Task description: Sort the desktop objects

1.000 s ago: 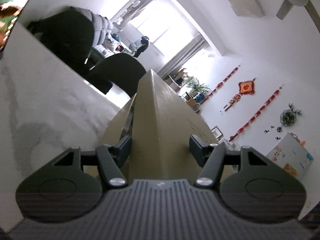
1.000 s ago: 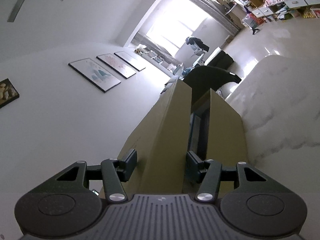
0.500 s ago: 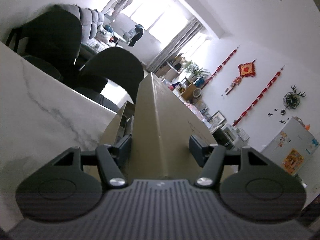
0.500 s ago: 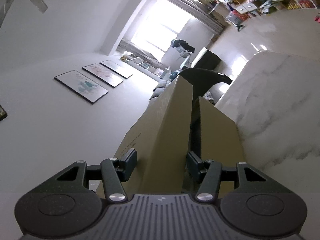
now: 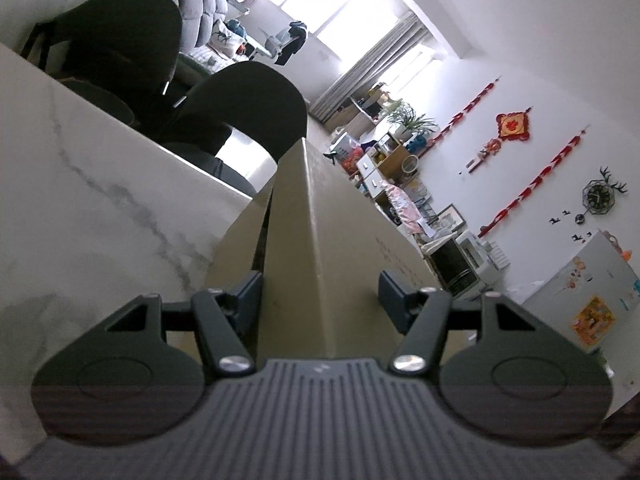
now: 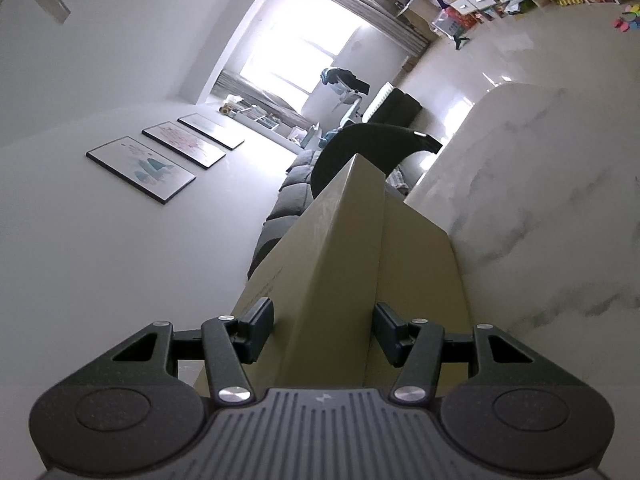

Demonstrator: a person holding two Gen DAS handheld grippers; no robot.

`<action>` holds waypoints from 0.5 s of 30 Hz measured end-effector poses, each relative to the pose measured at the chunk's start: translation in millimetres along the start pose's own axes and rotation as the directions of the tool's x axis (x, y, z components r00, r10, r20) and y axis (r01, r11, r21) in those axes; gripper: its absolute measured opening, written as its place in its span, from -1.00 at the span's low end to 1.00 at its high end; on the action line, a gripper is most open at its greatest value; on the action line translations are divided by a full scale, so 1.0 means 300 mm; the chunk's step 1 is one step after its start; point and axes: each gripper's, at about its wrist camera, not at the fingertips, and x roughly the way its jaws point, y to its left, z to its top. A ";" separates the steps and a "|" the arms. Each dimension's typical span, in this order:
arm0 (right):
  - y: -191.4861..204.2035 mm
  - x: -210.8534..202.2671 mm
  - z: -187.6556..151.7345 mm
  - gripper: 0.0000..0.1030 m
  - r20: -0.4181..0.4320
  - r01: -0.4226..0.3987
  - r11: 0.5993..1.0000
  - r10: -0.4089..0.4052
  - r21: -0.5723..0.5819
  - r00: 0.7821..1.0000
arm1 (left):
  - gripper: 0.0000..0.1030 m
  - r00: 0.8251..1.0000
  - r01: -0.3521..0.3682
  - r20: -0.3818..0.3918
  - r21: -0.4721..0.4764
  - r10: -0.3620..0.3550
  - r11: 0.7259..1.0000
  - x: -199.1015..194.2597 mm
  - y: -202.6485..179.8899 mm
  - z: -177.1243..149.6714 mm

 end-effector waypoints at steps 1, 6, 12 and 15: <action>-0.003 0.000 -0.003 0.13 -0.002 0.003 1.000 -0.003 0.002 1.000 | 0.21 1.000 -0.003 -0.004 -0.002 0.003 1.000 -0.002 0.001 -0.002; -0.019 -0.005 -0.017 0.13 -0.018 0.016 1.000 -0.016 0.014 1.000 | 0.21 1.000 -0.007 -0.008 -0.006 0.007 1.000 -0.021 0.007 -0.014; -0.003 -0.031 -0.038 0.13 -0.023 0.023 1.000 -0.022 0.008 0.999 | 0.21 1.000 -0.002 -0.004 -0.008 0.002 1.000 -0.057 0.012 -0.025; 0.008 -0.044 -0.048 0.13 -0.022 0.028 1.000 -0.028 0.001 0.999 | 0.21 1.000 0.003 0.000 -0.012 -0.003 1.000 -0.072 0.016 -0.033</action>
